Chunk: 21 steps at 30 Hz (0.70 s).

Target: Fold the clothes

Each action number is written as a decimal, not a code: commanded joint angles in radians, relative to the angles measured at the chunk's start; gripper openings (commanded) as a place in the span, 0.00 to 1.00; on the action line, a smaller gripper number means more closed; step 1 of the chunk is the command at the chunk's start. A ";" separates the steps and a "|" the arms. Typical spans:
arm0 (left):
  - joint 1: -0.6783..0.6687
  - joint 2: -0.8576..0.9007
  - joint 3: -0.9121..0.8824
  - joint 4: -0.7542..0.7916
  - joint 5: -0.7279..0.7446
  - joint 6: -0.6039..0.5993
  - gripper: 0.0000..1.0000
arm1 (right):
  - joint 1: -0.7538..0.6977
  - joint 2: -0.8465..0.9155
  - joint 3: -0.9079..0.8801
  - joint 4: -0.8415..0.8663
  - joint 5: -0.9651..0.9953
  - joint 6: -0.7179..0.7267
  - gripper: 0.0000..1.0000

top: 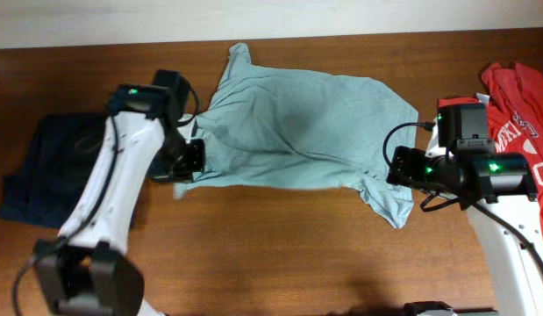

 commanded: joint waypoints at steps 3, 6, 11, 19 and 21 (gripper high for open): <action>-0.001 -0.041 0.005 -0.112 0.021 -0.060 0.01 | -0.021 0.042 0.000 -0.014 0.029 0.030 0.89; -0.001 -0.046 0.005 -0.161 0.021 -0.060 0.01 | -0.050 0.090 0.000 -0.045 0.006 0.040 0.89; -0.001 -0.050 0.004 -0.193 0.008 -0.040 0.00 | -0.064 0.208 -0.014 -0.071 -0.047 0.040 0.89; 0.010 -0.057 0.004 -0.193 -0.161 -0.042 0.01 | -0.092 0.419 -0.057 -0.025 -0.074 0.043 0.75; 0.026 -0.065 0.004 -0.193 -0.194 -0.042 0.01 | -0.100 0.444 -0.057 -0.025 -0.115 0.031 0.75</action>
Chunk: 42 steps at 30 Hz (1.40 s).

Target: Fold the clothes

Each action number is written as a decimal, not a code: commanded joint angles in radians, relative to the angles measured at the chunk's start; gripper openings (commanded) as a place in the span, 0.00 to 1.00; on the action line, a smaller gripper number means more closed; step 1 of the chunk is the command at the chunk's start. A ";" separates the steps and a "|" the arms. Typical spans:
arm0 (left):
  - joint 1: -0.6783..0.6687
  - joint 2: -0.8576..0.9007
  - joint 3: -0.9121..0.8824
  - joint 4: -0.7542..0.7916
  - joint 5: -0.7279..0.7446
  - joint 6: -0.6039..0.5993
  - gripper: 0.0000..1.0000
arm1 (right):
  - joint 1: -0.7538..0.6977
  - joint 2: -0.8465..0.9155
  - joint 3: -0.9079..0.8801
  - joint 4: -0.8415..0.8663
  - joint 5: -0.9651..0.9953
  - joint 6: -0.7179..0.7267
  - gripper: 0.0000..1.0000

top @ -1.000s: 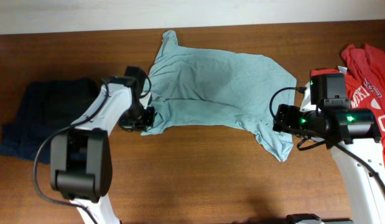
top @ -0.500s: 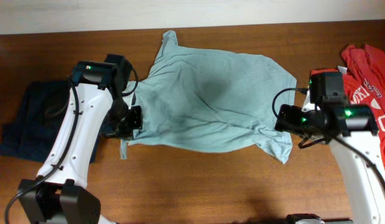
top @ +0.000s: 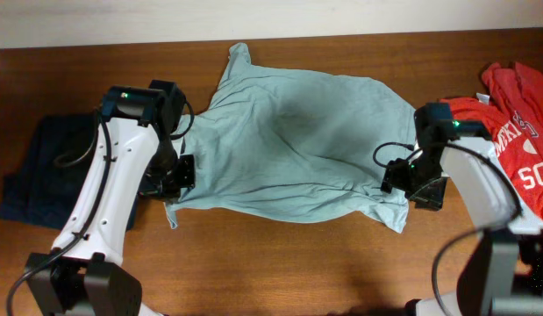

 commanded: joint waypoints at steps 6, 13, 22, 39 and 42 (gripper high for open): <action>0.106 -0.064 0.002 0.005 -0.137 -0.029 0.00 | -0.019 0.041 -0.011 -0.039 -0.079 -0.022 0.76; 0.111 -0.066 0.002 0.032 -0.137 -0.029 0.01 | -0.019 0.041 -0.131 -0.005 -0.151 -0.021 0.74; 0.111 -0.066 0.002 0.047 -0.137 -0.029 0.01 | -0.019 0.041 -0.265 0.111 -0.203 -0.021 0.58; 0.112 -0.066 0.002 0.052 -0.137 -0.029 0.01 | -0.019 -0.092 -0.307 0.047 0.066 0.121 0.04; 0.112 -0.066 0.002 0.051 -0.137 -0.029 0.01 | -0.019 -0.156 -0.307 -0.005 0.093 0.151 0.04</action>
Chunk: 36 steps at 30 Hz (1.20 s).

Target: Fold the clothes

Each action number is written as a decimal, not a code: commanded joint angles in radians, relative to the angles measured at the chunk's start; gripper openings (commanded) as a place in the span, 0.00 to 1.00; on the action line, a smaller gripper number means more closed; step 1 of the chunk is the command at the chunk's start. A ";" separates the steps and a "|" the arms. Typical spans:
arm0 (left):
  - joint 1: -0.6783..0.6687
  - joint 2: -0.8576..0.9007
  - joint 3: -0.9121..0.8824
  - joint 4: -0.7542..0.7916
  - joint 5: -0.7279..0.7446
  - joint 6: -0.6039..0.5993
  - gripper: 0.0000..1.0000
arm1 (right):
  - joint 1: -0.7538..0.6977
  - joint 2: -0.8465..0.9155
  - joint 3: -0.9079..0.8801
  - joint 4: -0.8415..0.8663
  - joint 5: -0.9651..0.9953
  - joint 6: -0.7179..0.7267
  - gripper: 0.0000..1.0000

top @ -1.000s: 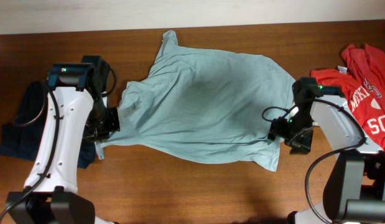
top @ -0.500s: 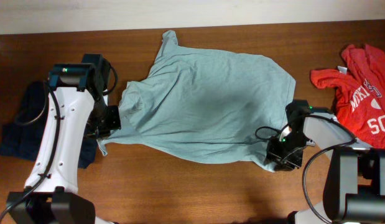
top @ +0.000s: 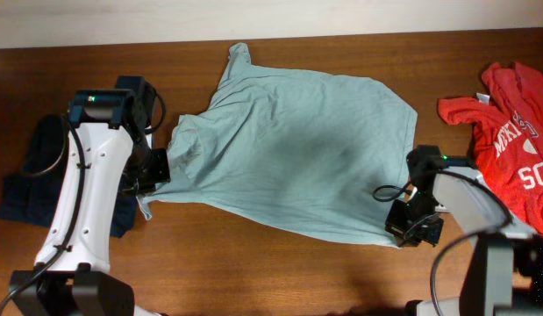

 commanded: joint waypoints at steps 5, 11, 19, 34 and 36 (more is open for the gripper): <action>0.001 -0.024 0.002 -0.002 -0.012 -0.009 0.07 | -0.006 -0.109 -0.003 -0.079 0.029 0.103 0.04; 0.001 -0.025 0.014 -0.001 -0.013 0.003 0.36 | -0.007 -0.111 -0.003 -0.055 0.011 0.103 0.19; 0.000 -0.024 0.059 0.179 0.042 0.073 0.46 | -0.008 -0.141 0.024 0.125 -0.097 0.034 0.58; 0.000 0.293 0.063 0.893 0.481 0.425 0.50 | -0.008 -0.139 0.050 0.518 -0.315 -0.141 0.73; 0.000 0.373 0.077 0.968 0.492 0.420 0.53 | -0.008 -0.139 0.050 0.525 -0.336 -0.142 0.74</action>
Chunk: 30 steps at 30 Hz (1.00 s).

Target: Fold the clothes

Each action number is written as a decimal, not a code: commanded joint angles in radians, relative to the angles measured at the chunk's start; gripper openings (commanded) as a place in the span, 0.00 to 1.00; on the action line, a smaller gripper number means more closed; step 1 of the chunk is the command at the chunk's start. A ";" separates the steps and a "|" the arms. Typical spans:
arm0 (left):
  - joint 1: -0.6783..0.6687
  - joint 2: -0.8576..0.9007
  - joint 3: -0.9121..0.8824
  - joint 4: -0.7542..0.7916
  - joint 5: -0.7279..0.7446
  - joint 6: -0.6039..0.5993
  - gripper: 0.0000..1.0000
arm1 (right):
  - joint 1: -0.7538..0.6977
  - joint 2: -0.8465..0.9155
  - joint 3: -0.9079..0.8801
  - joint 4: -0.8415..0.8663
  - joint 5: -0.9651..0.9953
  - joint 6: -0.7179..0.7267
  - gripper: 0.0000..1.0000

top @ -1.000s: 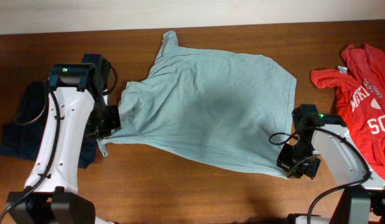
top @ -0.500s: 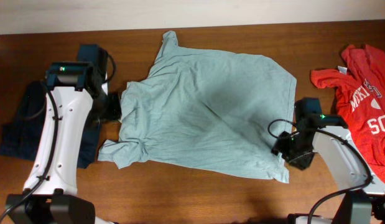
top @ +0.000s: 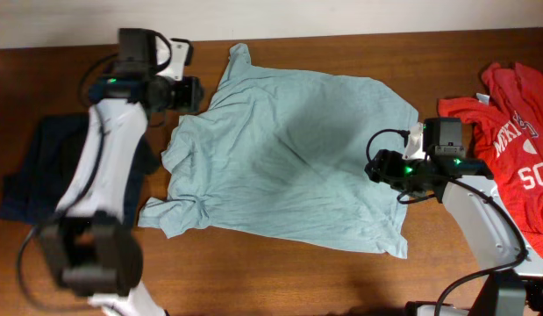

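Observation:
A pale green T-shirt (top: 280, 158) lies spread flat on the wooden table (top: 253, 281). Its hem is toward the front and one sleeve (top: 239, 54) points to the back. The hem's left corner (top: 153, 215) is rumpled and its right corner (top: 396, 248) lies flat. My left gripper (top: 192, 93) hovers at the shirt's back-left edge, beside the sleeve. My right gripper (top: 376, 167) sits at the shirt's right edge. The overhead view does not show how either pair of jaws stands.
A dark navy garment (top: 39, 167) lies at the far left, partly under my left arm. A red shirt with white lettering (top: 517, 132) lies at the far right, next to my right arm. A pale wall runs along the table's back edge.
Both grippers have left the hem corners, which now lie on the table. My left gripper has moved to the back, by the sleeve. My right gripper has moved back to the shirt's right edge.
The shirt first lay bunched at the back, with a gripper at each lower corner. At each later moment the corners were farther toward the front and the cloth more spread. Now the shirt lies flat and both grippers are away from the corners.

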 commanded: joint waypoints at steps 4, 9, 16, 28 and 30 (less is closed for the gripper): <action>0.000 0.262 0.030 0.230 0.112 0.035 0.56 | -0.005 -0.017 0.015 -0.013 -0.047 -0.014 0.74; 0.000 0.364 0.030 0.409 0.111 0.008 0.59 | -0.005 -0.017 0.015 -0.051 -0.046 -0.014 0.74; 0.000 0.455 0.030 0.498 0.111 -0.010 0.57 | -0.005 -0.017 0.015 -0.076 -0.042 -0.014 0.74; 0.000 0.500 0.030 0.529 0.061 -0.023 0.01 | -0.005 -0.017 0.015 -0.078 -0.042 -0.014 0.74; 0.003 0.499 0.032 0.517 -0.023 -0.058 0.00 | -0.005 -0.017 0.015 -0.079 -0.042 -0.014 0.74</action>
